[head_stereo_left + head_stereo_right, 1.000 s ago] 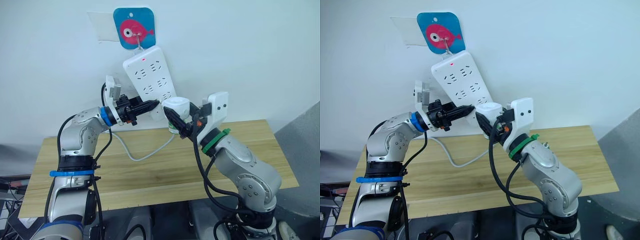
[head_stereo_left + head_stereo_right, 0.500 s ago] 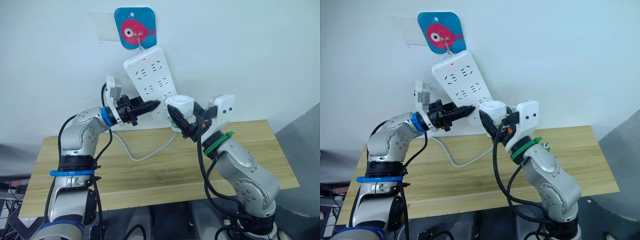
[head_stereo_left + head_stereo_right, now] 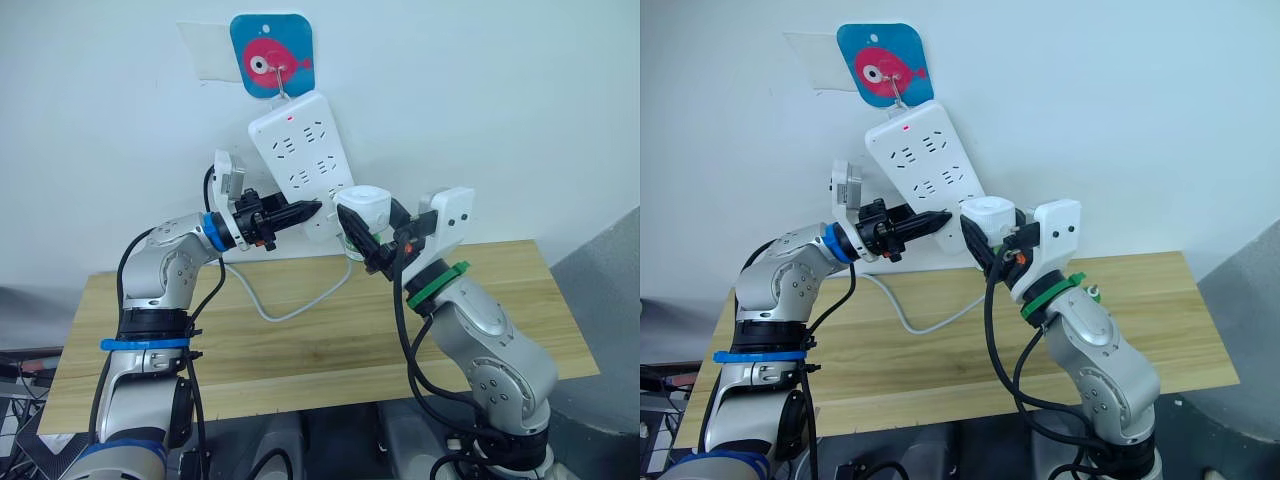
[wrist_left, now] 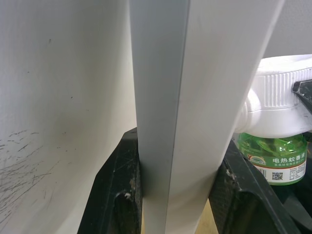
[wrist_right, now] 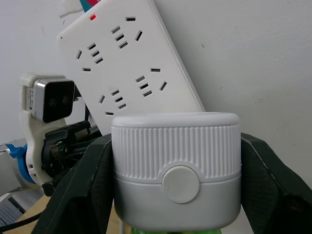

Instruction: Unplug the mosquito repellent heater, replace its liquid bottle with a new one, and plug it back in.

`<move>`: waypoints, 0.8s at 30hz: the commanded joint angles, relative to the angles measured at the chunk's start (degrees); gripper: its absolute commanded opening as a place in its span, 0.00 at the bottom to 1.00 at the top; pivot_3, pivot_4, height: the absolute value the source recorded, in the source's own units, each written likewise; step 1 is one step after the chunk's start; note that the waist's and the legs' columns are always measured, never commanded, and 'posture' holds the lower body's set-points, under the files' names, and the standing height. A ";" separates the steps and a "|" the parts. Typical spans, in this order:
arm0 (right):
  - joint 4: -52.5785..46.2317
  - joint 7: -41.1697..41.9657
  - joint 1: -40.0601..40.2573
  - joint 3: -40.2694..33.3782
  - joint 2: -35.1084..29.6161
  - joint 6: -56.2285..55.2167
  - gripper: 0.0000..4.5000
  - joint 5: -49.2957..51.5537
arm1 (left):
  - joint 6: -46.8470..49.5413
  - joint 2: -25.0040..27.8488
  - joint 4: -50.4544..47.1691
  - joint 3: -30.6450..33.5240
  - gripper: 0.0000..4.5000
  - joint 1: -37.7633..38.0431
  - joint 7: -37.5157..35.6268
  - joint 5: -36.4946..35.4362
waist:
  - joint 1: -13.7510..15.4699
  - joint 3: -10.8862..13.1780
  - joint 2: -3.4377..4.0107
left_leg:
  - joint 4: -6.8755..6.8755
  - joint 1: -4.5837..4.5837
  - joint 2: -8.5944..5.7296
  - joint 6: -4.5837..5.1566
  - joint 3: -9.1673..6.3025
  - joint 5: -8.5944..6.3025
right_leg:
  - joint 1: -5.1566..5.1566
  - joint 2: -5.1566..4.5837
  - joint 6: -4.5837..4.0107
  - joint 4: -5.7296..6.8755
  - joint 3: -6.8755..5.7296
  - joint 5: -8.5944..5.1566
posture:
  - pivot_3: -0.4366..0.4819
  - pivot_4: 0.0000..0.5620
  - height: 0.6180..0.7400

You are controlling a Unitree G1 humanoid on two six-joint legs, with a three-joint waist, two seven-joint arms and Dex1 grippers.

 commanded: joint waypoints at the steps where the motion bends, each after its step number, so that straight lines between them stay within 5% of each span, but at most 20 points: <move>1: -2.49 0.04 0.25 0.22 -0.57 -2.19 0.68 -0.81 | 1.10 0.01 -0.03 -1.27 0.29 -0.85 -0.76 -0.88 | 0.01 0.00 0.00 | 0.00 0.00 0.00 0.00 0.00 0.00 | 0.00 0.00 0.00 0.00 0.00 0.00 | 0.36 0.46 1.00; 24: -3.37 0.79 0.44 0.65 -1.01 -3.25 0.68 0.10 | 0.72 0.29 0.24 -1.59 0.29 -0.71 -1.22 -0.70 | 0.11 0.00 0.00 | -0.26 0.01 -0.01 -0.01 -0.01 0.01 | 0.08 -0.04 0.04 -0.38 -0.04 0.04 | 0.36 0.46 1.00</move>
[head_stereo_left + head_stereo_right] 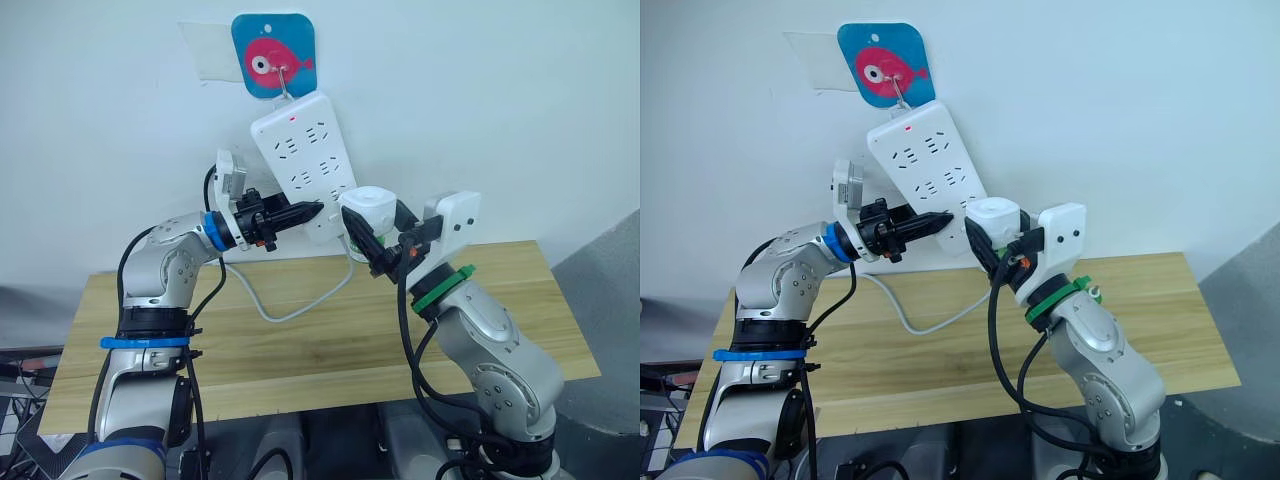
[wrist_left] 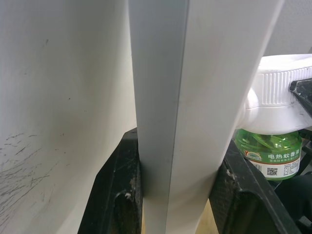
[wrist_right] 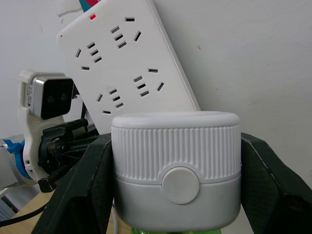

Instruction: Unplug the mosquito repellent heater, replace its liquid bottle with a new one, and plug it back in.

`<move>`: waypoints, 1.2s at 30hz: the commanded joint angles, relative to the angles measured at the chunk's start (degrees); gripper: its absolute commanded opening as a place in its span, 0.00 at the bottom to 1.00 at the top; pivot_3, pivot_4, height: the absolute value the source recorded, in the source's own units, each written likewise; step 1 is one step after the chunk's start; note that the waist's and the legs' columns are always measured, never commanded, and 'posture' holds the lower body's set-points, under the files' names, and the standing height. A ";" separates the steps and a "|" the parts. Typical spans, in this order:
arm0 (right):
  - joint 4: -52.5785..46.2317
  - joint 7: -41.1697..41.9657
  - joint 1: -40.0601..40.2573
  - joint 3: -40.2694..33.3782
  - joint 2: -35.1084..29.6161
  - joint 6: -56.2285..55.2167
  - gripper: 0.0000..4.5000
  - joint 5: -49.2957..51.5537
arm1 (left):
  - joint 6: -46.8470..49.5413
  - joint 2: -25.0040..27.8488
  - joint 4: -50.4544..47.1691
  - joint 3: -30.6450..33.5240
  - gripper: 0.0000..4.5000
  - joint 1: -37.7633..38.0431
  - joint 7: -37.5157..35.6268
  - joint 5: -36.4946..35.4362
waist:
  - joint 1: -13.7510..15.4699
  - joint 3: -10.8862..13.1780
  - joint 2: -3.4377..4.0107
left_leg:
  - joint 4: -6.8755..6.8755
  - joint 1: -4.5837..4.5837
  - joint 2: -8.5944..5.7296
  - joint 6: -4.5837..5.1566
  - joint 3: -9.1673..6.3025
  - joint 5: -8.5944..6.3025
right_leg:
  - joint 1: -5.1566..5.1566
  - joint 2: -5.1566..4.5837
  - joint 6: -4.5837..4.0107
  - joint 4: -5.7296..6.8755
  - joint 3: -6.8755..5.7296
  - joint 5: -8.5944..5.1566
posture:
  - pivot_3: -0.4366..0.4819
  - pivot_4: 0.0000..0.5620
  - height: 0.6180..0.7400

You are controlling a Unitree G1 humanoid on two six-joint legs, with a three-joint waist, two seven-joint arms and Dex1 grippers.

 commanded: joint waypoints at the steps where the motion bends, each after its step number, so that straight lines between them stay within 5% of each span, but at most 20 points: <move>1: -1.99 0.39 -1.05 0.33 0.45 -2.16 0.68 0.20 | 0.85 -0.03 0.12 -1.01 0.29 -0.33 -0.28 -0.61 | 0.00 0.00 0.00 | 0.00 0.00 0.00 0.00 0.00 0.00 | 0.00 0.00 0.00 0.00 0.00 0.00 | 0.36 0.46 1.00; 36: -8.49 2.77 1.47 -4.46 -5.43 1.71 0.68 7.67 | 0.13 0.37 0.71 -1.28 0.29 -0.32 -0.56 -0.25 | 0.00 0.01 -0.01 | -0.04 0.00 0.00 0.00 0.01 0.00 | 0.00 -0.01 0.00 -0.02 -0.01 0.00 | 0.36 0.48 1.00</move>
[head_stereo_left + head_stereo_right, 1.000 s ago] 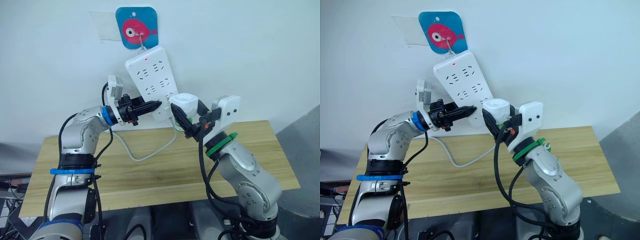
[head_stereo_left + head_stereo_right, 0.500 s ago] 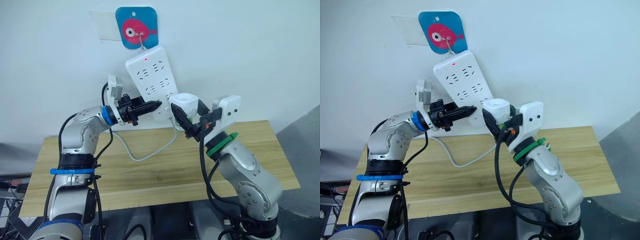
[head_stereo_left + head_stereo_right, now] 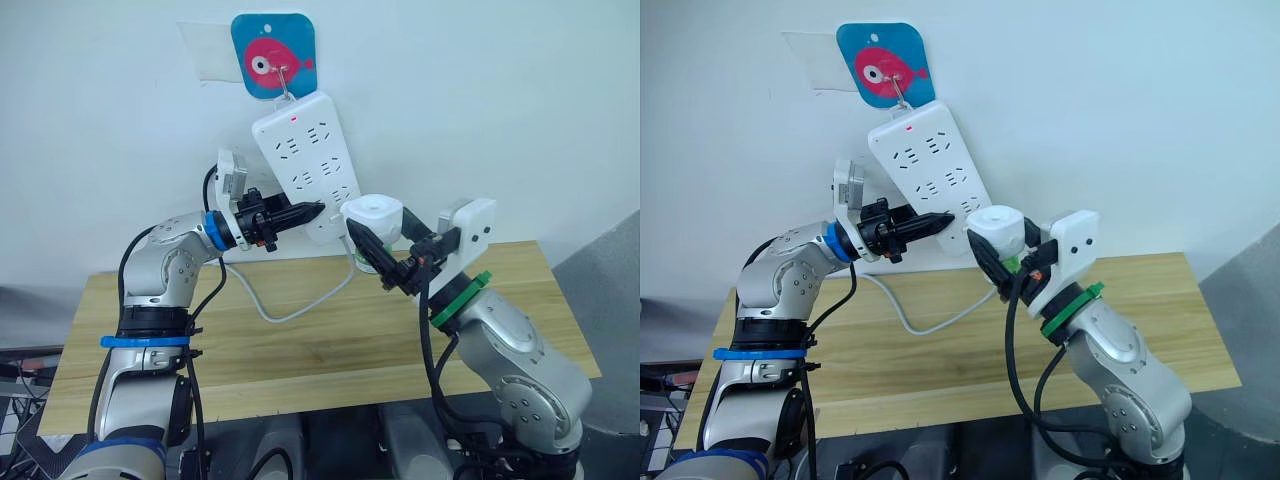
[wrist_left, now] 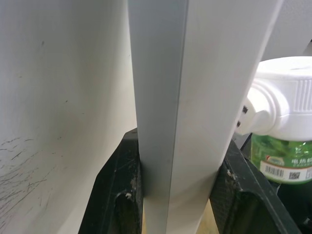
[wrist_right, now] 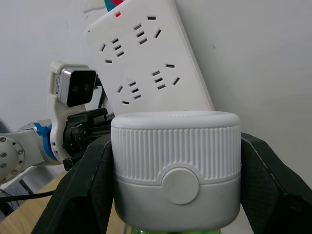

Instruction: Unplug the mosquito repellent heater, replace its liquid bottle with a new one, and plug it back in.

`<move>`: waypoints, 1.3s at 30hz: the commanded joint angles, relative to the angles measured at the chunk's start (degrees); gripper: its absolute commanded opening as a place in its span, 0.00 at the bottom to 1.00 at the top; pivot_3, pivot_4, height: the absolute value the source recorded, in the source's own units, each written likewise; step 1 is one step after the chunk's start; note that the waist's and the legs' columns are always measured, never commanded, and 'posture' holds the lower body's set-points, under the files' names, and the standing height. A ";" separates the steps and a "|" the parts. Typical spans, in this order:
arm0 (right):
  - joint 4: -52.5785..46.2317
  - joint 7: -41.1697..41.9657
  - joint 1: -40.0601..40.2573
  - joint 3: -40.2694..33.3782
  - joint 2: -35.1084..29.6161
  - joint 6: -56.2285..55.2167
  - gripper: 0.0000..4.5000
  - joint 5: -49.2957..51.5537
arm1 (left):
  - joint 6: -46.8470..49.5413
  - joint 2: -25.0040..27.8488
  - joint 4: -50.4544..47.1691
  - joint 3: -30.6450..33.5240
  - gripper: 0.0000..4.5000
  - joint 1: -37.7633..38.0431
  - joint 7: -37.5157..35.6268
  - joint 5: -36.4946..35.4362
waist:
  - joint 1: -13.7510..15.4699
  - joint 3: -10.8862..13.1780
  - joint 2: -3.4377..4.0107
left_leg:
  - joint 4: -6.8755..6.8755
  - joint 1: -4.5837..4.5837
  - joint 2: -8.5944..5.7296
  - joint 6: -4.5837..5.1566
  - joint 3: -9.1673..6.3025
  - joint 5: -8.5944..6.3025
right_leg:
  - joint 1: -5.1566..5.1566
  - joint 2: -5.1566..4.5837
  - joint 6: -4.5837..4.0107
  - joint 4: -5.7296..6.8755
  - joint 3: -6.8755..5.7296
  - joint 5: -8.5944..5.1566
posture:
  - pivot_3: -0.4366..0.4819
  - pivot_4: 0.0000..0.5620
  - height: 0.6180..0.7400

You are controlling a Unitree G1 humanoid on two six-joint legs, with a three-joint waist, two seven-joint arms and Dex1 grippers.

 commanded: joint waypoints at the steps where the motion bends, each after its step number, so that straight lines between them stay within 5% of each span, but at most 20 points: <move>1: -2.84 -0.71 -1.34 -0.91 0.32 -1.24 0.68 1.05 | 0.61 0.16 0.31 -1.06 0.29 -0.03 -0.12 -0.09 | 0.00 0.00 0.00 | 0.00 0.00 0.00 0.00 0.00 0.00 | 0.00 0.00 0.00 0.00 -0.01 0.00 | 0.36 0.48 1.00; 39: 3.47 -1.78 -3.29 2.56 3.36 -4.16 0.68 -2.64 | 0.55 0.30 0.18 -1.24 0.29 -0.42 0.43 0.16 | 0.01 0.01 -0.01 | -0.01 0.00 -0.01 0.00 0.00 0.00 | 0.00 0.00 0.00 -0.01 0.00 0.00 | 0.37 0.50 1.00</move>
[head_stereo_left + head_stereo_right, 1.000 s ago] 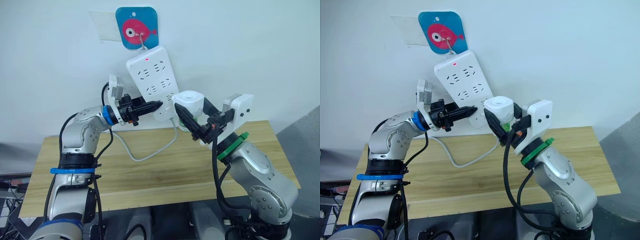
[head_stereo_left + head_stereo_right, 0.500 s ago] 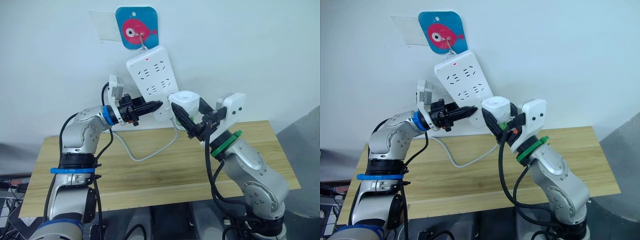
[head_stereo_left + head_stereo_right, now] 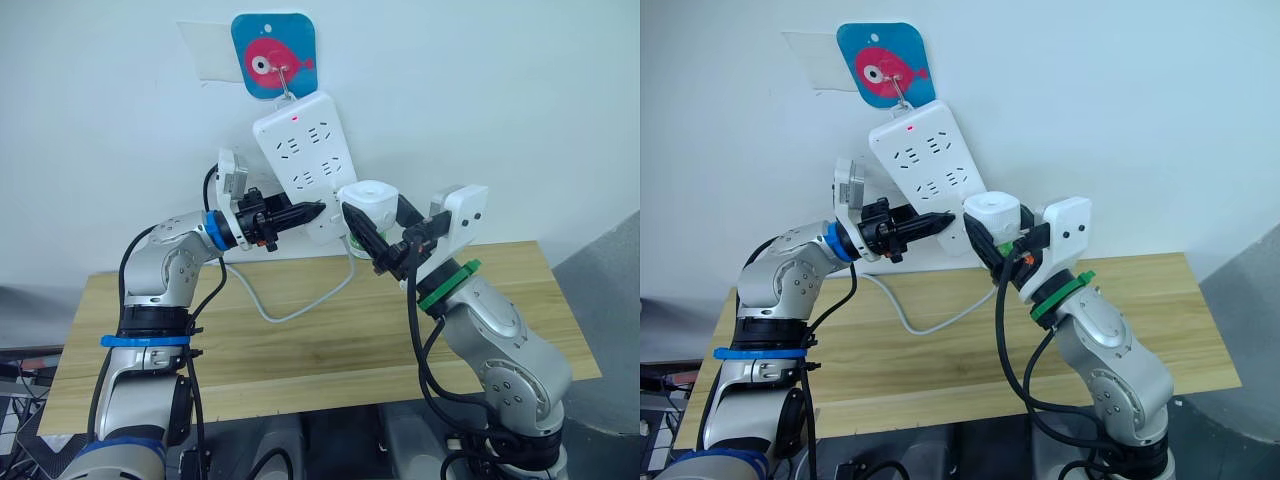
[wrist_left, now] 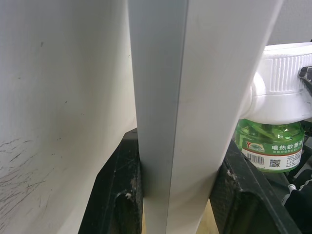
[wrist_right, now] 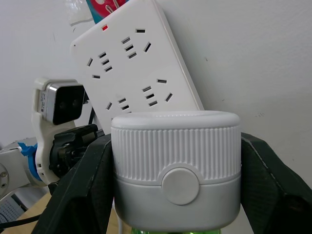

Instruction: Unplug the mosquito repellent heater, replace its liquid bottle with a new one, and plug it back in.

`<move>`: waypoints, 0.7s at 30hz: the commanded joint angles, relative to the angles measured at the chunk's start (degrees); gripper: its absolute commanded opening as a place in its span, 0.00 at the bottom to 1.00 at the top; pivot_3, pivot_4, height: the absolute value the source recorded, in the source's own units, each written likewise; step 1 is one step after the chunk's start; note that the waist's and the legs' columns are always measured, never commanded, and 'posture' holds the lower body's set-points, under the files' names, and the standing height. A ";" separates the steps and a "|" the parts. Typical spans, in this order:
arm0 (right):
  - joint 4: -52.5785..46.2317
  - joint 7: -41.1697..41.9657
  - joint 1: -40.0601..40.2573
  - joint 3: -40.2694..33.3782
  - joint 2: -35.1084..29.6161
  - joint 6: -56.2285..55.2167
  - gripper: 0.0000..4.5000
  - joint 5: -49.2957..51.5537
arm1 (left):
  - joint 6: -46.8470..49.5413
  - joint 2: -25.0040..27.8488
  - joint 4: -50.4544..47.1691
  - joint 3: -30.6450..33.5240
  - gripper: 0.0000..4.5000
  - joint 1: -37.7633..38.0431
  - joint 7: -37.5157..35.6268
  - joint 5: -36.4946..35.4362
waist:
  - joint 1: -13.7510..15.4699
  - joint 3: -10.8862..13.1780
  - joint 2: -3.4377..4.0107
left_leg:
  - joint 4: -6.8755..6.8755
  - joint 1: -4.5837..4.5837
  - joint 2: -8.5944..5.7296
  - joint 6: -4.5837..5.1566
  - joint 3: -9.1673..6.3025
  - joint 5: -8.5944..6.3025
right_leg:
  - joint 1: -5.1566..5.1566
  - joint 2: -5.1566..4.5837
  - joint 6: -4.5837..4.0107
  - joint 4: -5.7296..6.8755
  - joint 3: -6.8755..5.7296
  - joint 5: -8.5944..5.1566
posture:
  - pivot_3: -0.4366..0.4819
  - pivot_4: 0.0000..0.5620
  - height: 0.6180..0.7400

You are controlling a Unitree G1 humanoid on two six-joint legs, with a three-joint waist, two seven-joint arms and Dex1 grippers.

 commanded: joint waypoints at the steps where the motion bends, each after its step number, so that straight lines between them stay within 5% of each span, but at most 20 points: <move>1: -1.72 0.26 0.63 0.65 0.07 -1.39 0.68 0.02 | 0.57 0.25 0.16 -1.02 0.29 -0.29 0.23 0.14 | 0.00 0.00 0.00 | 0.00 0.00 0.00 0.00 0.00 0.00 | 0.00 0.00 0.00 0.00 0.00 0.00 | 0.37 0.50 1.00; 21: -1.70 -0.80 -0.16 -0.01 1.09 -2.23 0.68 0.39 | 0.52 0.45 0.65 -1.15 0.29 -0.33 -0.29 0.21 | -0.02 0.03 0.00 | -0.01 0.00 0.00 0.00 0.01 0.00 | -0.01 0.00 0.00 0.00 0.01 0.00 | 0.36 0.52 1.00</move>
